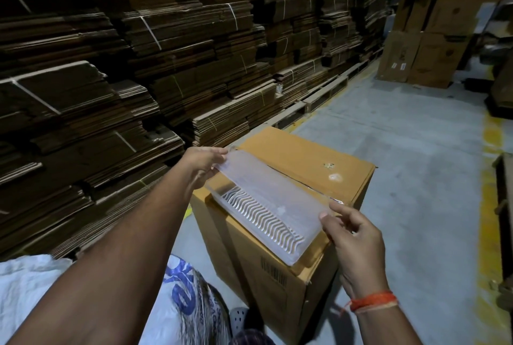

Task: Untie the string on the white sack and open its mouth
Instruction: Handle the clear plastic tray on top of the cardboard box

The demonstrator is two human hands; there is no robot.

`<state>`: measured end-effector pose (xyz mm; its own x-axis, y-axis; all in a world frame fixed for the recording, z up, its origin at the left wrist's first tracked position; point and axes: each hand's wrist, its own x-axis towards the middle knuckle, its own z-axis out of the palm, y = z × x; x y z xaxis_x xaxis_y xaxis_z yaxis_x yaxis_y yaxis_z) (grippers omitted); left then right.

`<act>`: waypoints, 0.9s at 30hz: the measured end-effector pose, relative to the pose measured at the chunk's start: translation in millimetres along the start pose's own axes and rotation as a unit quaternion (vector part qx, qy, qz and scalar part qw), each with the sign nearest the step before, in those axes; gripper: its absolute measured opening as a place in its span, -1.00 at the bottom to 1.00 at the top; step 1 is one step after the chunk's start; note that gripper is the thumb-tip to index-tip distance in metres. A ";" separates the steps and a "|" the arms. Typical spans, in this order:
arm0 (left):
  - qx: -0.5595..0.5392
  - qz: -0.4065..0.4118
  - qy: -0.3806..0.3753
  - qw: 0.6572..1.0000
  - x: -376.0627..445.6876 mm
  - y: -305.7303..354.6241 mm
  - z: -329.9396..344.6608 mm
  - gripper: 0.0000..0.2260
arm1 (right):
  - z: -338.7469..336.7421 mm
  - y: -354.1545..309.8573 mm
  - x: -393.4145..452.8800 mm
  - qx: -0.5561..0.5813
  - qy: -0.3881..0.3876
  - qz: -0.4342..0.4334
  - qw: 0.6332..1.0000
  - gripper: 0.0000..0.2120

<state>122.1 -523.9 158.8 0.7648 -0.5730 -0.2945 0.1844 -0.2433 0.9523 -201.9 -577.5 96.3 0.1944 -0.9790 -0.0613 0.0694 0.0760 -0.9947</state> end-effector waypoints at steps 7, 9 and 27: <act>-0.025 0.008 0.008 1.000 -13.9 -17.4 -6.3 -0.81 | 6.0 -3.4 -17.9 -0.042 -0.034 0.012 0.998 -0.65; 0.031 0.039 0.022 0.999 -10.8 -27.8 -11.2 -0.79 | 8.1 -3.6 -21.2 -0.089 -0.031 -0.003 0.996 -0.64; 0.337 0.162 0.037 0.927 -19.5 -50.7 -18.1 -0.68 | 19.1 -3.7 -32.8 -0.339 -0.002 -0.130 0.932 -0.58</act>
<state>109.0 -486.2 117.8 0.7571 -0.6527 0.0289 -0.4713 -0.5149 0.7161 -189.9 -542.1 103.5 0.2613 -0.9470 0.1870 -0.5188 -0.3011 -0.8001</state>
